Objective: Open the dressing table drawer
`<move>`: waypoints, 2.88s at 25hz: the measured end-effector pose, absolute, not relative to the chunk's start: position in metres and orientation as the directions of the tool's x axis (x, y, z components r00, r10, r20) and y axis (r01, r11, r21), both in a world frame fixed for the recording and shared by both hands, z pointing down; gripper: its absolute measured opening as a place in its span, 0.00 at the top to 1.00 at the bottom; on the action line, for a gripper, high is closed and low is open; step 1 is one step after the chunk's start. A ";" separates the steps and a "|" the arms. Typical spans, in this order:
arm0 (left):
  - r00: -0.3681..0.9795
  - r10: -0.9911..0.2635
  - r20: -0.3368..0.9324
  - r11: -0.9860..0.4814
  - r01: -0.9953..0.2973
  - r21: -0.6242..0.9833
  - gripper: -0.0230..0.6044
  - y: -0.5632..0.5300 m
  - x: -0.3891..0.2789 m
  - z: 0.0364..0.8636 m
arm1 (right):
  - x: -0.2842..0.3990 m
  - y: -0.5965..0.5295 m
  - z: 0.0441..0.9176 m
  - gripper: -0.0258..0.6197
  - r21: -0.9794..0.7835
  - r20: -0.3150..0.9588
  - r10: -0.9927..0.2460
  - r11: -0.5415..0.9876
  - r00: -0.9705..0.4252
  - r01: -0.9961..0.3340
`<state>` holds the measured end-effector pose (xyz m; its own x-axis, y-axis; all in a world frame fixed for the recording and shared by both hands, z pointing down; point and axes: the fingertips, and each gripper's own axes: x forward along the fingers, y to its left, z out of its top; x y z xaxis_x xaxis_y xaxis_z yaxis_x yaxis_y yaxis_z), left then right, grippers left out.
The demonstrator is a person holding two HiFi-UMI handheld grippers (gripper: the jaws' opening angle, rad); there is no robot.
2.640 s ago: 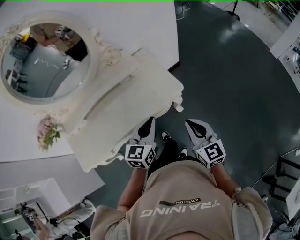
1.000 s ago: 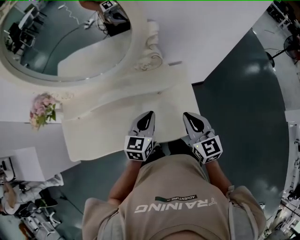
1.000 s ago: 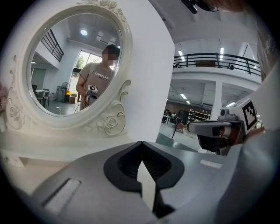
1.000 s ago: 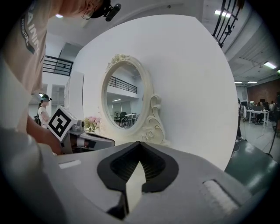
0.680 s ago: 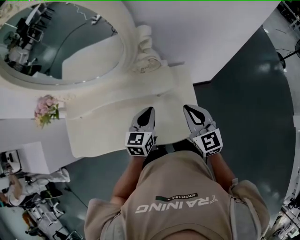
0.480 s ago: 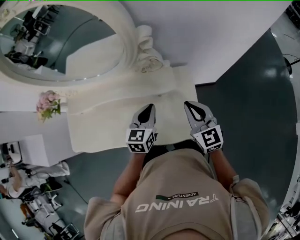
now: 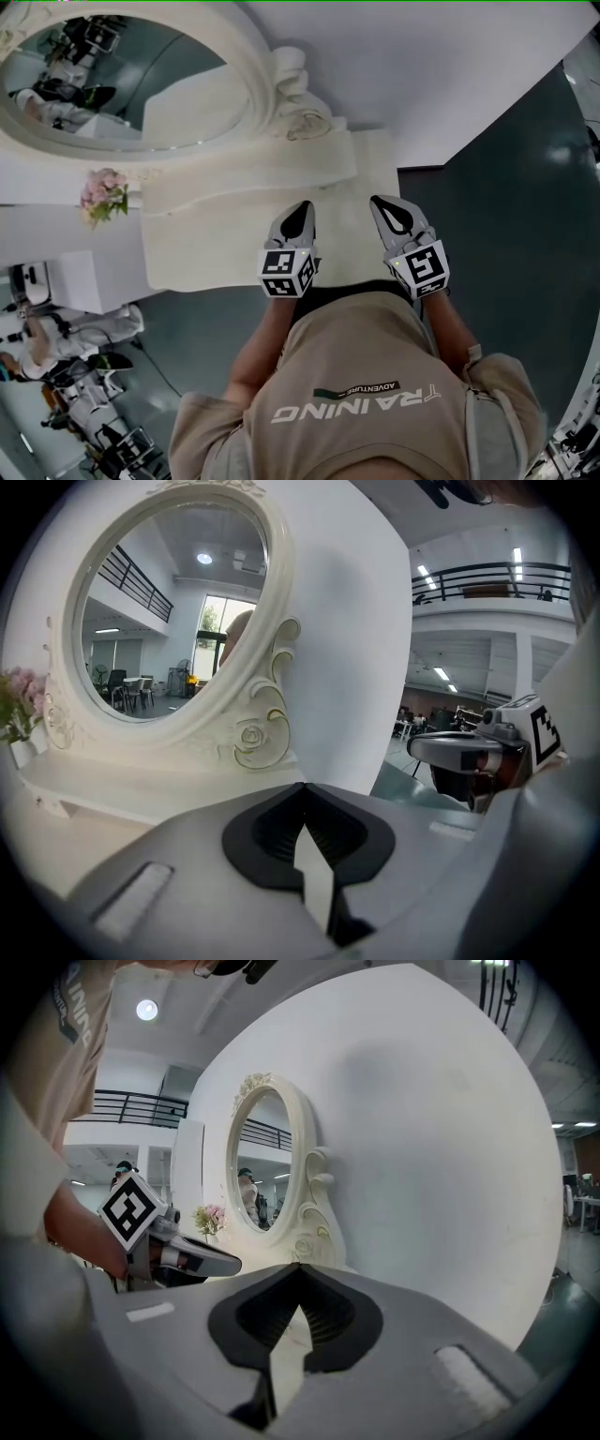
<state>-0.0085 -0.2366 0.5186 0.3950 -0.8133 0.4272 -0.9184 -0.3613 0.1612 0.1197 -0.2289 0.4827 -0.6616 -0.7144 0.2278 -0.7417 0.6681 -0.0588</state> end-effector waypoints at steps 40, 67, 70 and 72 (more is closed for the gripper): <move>0.303 -0.652 0.695 -0.182 -0.952 0.244 0.74 -0.300 -0.002 0.692 | 0.138 -0.252 0.551 0.96 -0.175 0.400 -0.640 0.649 -0.656 -0.740; 0.293 -0.632 0.718 -0.172 -0.956 0.240 0.78 -0.273 0.001 0.696 | 0.137 -0.246 0.550 0.96 -0.170 0.395 -0.637 0.658 -0.662 -0.734; 0.296 -0.628 0.720 -0.173 -0.955 0.242 0.78 -0.267 0.001 0.696 | 0.135 -0.241 0.550 0.96 -0.168 0.395 -0.636 0.659 -0.663 -0.733; 0.300 -0.624 0.722 -0.174 -0.954 0.245 0.78 -0.262 0.002 0.696 | 0.133 -0.237 0.550 0.96 -0.170 0.395 -0.635 0.660 -0.664 -0.732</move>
